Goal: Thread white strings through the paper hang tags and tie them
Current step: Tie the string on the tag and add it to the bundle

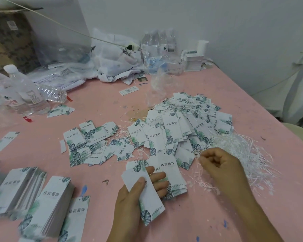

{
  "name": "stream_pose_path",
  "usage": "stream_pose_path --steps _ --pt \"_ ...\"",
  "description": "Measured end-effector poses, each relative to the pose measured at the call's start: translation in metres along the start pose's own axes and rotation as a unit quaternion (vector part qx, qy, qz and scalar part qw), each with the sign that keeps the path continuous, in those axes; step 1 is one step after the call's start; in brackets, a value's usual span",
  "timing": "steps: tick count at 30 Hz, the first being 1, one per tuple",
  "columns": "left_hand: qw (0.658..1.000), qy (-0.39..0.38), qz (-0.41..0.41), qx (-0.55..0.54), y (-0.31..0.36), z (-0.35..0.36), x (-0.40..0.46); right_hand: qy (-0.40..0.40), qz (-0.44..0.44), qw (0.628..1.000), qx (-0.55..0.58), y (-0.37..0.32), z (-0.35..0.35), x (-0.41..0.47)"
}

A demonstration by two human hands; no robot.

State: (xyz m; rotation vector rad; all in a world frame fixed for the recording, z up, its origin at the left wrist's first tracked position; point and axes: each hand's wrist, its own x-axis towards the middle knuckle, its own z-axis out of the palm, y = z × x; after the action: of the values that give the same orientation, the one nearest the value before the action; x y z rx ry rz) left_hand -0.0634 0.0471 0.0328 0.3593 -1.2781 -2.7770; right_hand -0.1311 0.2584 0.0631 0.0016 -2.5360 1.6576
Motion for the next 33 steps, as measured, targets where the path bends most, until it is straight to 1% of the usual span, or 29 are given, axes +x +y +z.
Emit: stream_pose_path --steps 1,3,4,6,9,11,18,19,21,23,25,26,28,31,32,33 --pt "1.000 -0.001 -0.003 0.002 0.001 0.001 0.000 -0.020 0.012 0.999 -0.039 0.005 -0.007 0.004" --pt "1.000 -0.002 -0.011 0.001 0.001 0.001 -0.001 -0.099 0.029 0.989 -0.108 0.013 -0.010 0.006" --pt "1.000 -0.001 -0.012 0.000 0.000 0.001 -0.001 -0.135 0.025 0.981 -0.136 0.015 -0.007 0.005" --pt "1.000 -0.002 -0.014 0.001 0.000 0.001 -0.001 -0.175 -0.004 0.967 -0.187 0.015 0.000 0.002" --pt "1.000 -0.001 -0.022 0.002 0.001 0.000 -0.002 -0.179 -0.045 0.952 -0.244 0.014 0.010 -0.001" --pt "1.000 0.000 -0.028 0.002 0.001 0.000 -0.003 -0.176 -0.055 0.945 -0.270 0.012 0.015 -0.002" --pt "0.999 -0.008 -0.033 0.014 0.002 0.001 -0.006 -0.168 -0.044 0.908 -0.381 0.011 0.022 0.000" --pt "0.999 -0.011 -0.035 0.015 0.002 0.002 -0.006 -0.156 -0.050 0.912 -0.375 0.012 0.022 0.000" --pt "0.999 -0.014 -0.043 0.009 0.002 0.003 -0.007 -0.102 -0.071 0.946 -0.300 0.013 0.021 -0.001" --pt "0.998 -0.017 -0.060 -0.013 0.003 0.005 -0.007 -0.028 -0.107 0.979 -0.171 0.009 0.021 -0.003" --pt "0.995 -0.034 -0.083 -0.038 0.004 0.007 -0.008 0.011 -0.145 0.988 -0.048 0.000 0.026 -0.009" --pt "0.994 -0.049 -0.094 -0.039 0.004 0.007 -0.008 0.010 -0.166 0.986 -0.009 -0.005 0.032 -0.014" --pt "0.991 -0.066 -0.114 -0.033 0.002 0.005 -0.009 -0.022 -0.209 0.978 0.011 -0.014 0.044 -0.025" --pt "0.985 -0.071 -0.140 -0.076 0.002 0.003 -0.008 -0.084 -0.274 0.958 -0.005 -0.019 0.059 -0.037" --pt "0.984 -0.075 -0.145 -0.067 0.005 0.000 -0.008 -0.095 -0.296 0.950 -0.018 -0.019 0.062 -0.039" --pt "0.985 -0.078 -0.148 -0.032 0.004 -0.006 -0.007 -0.099 -0.315 0.943 -0.032 -0.019 0.063 -0.040"
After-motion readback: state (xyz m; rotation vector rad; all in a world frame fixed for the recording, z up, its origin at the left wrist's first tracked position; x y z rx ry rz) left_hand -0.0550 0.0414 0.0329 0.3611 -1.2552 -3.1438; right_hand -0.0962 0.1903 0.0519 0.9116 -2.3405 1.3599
